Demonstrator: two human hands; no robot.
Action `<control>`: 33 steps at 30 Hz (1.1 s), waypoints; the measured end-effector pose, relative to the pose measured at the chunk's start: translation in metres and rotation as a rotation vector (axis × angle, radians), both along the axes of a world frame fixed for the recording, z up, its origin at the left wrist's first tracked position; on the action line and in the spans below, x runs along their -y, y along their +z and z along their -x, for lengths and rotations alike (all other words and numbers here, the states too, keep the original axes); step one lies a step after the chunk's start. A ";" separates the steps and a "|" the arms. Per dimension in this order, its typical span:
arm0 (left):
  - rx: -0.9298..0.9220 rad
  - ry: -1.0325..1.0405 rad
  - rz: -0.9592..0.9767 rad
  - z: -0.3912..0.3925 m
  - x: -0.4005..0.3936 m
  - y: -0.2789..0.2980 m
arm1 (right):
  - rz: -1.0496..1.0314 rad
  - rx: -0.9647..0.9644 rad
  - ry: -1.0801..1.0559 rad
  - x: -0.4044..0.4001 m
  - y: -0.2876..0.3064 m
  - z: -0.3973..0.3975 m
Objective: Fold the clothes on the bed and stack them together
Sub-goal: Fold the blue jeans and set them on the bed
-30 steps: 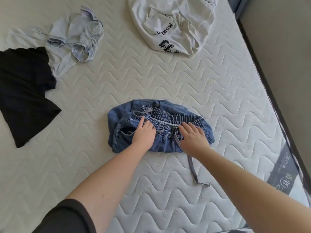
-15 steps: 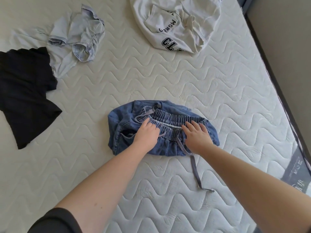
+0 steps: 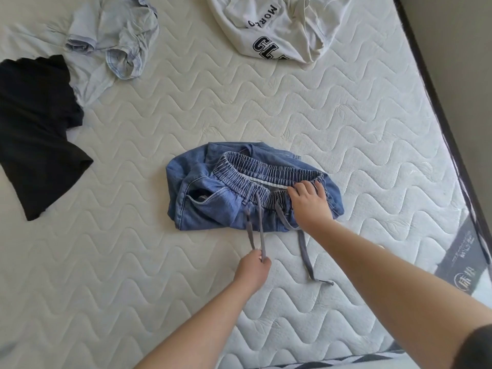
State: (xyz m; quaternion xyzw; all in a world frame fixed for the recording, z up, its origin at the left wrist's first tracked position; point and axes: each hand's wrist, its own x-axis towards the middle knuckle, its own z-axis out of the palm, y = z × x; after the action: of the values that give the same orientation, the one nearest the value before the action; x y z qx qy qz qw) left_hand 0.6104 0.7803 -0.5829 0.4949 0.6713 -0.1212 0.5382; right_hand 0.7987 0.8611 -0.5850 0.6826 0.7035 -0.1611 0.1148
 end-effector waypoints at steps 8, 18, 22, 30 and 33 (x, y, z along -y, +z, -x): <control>-0.120 -0.365 -0.602 0.014 -0.059 0.009 | -0.034 0.029 0.039 0.000 0.005 -0.009; -0.495 -0.945 -0.688 0.031 -0.221 -0.002 | -0.009 0.189 -0.016 0.003 0.015 -0.039; -0.472 -0.889 -0.475 0.032 -0.240 0.007 | -0.076 0.170 -0.009 0.010 0.017 -0.055; -0.270 -0.944 -0.489 0.070 -0.183 0.028 | 0.350 -0.073 0.055 0.022 0.027 -0.062; -0.267 -1.036 -0.509 0.085 -0.148 0.031 | 0.258 -0.062 0.114 0.049 0.034 -0.063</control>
State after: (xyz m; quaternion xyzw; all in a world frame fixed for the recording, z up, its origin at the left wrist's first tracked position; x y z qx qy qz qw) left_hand 0.5249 0.9279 -0.5516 0.8522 0.4123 -0.2646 0.1839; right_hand 0.8612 0.8125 -0.5510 0.6160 0.7176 -0.2644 0.1890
